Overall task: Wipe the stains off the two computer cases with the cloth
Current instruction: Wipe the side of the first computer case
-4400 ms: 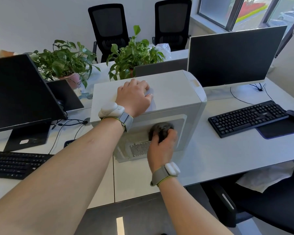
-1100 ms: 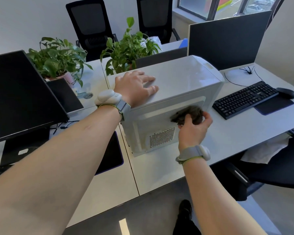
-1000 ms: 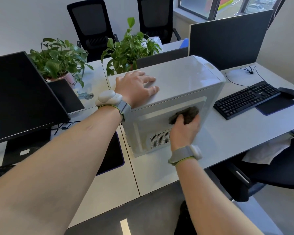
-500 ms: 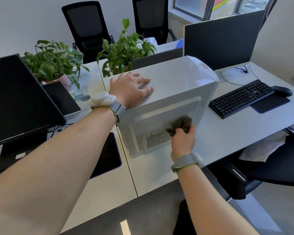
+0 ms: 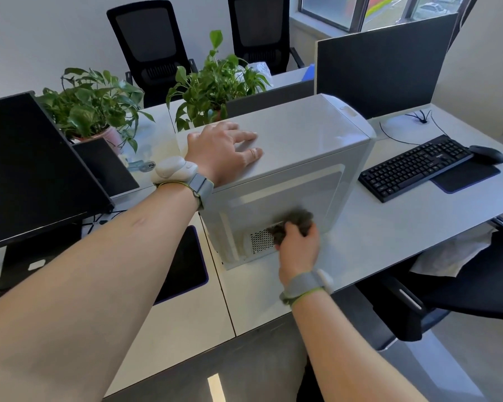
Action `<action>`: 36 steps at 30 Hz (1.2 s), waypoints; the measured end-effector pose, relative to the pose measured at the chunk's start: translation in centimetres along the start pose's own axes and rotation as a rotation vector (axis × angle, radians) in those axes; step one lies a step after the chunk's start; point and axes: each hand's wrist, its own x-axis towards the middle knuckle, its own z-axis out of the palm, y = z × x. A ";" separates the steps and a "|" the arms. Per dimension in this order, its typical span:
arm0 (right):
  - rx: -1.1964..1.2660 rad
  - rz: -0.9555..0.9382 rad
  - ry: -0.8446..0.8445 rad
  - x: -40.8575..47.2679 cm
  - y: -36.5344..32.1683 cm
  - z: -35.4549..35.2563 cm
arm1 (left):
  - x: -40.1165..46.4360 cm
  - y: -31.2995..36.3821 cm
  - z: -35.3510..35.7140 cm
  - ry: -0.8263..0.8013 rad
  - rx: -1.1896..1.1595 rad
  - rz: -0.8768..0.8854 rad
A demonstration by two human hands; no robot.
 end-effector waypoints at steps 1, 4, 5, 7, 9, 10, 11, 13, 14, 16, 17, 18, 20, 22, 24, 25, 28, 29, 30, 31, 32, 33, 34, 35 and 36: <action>0.034 0.006 0.046 0.9 -0.8 0.1 | 0.0 0.1 0.0 0.001 -0.001 0.000; -0.010 0.001 0.077 0.7 -1.4 1.8 | 0.0 0.2 -0.2 0.005 -0.007 -0.008; -0.047 0.004 0.053 -0.3 -0.9 2.5 | 0.0 0.2 -0.2 0.006 -0.007 -0.010; -0.121 0.022 -0.067 -3.1 1.0 3.3 | 0.0 0.2 -0.2 0.007 -0.008 -0.009; -0.151 0.089 -0.266 -5.5 2.4 3.0 | 0.0 0.2 -0.2 0.003 -0.013 -0.006; -0.153 0.124 -0.365 -6.2 2.6 2.6 | -0.1 0.2 -0.2 0.002 -0.015 -0.005; -0.152 0.130 -0.415 -6.3 2.6 2.1 | -0.1 0.2 -0.2 0.001 -0.016 -0.005; -0.110 0.039 -0.338 -5.8 1.6 1.4 | -0.3 0.3 -0.3 -0.002 -0.016 -0.010; -0.069 -0.025 -0.261 -5.3 0.7 1.4 | -0.3 0.4 -0.3 -0.004 -0.016 -0.014; 0.029 -0.097 -0.170 -4.8 -1.2 1.8 | -0.4 0.5 -0.4 -0.009 -0.016 -0.019; 0.056 -0.086 -0.161 -4.8 -1.6 2.4 | -0.4 0.4 -0.5 -0.009 -0.013 -0.023; 0.034 -0.081 -0.158 -5.0 -1.6 3.0 | -0.4 0.5 -0.5 -0.009 -0.014 -0.023; -0.136 -0.069 -0.179 -5.8 -0.9 4.1 | -0.4 0.6 -0.5 -0.012 -0.021 -0.025; -0.269 0.034 -0.262 -6.8 0.7 4.7 | -0.4 0.5 -0.5 -0.012 -0.028 -0.025; -0.273 0.171 -0.318 -7.0 1.8 4.8 | -0.4 0.6 -0.5 -0.011 -0.031 -0.019; -0.244 0.202 -0.321 -7.0 1.9 4.7 | -0.4 0.5 -0.5 -0.012 -0.029 -0.020; -0.161 0.021 -0.288 -7.0 0.8 4.5 | -0.3 0.5 -0.5 -0.011 -0.019 -0.016; -0.157 -0.084 -0.275 -7.0 0.4 4.4 | -0.3 0.4 -0.4 -0.008 -0.021 -0.014; -0.167 -0.166 -0.272 -7.0 0.2 4.4 | -0.2 0.3 -0.3 -0.005 -0.024 -0.013; -0.216 -0.205 -0.276 -6.8 0.3 4.3 | -0.2 0.2 -0.2 -0.003 -0.026 -0.014; -0.278 -0.205 -0.274 -6.7 0.6 4.2 | -0.2 0.2 -0.2 -0.006 -0.027 -0.015; -0.363 -0.153 -0.281 -6.7 1.0 4.1 | -0.1 0.2 -0.1 -0.007 -0.025 -0.014; -0.402 -0.083 -0.298 -6.8 1.4 4.0 | -0.1 0.2 -0.1 -0.004 -0.021 -0.013; -0.451 -0.004 -0.319 -6.8 2.3 3.9 | -0.1 0.1 -0.1 -0.005 -0.021 -0.012; -0.485 0.031 -0.333 -6.8 3.3 3.7 | -0.1 0.1 -0.1 -0.004 -0.022 -0.012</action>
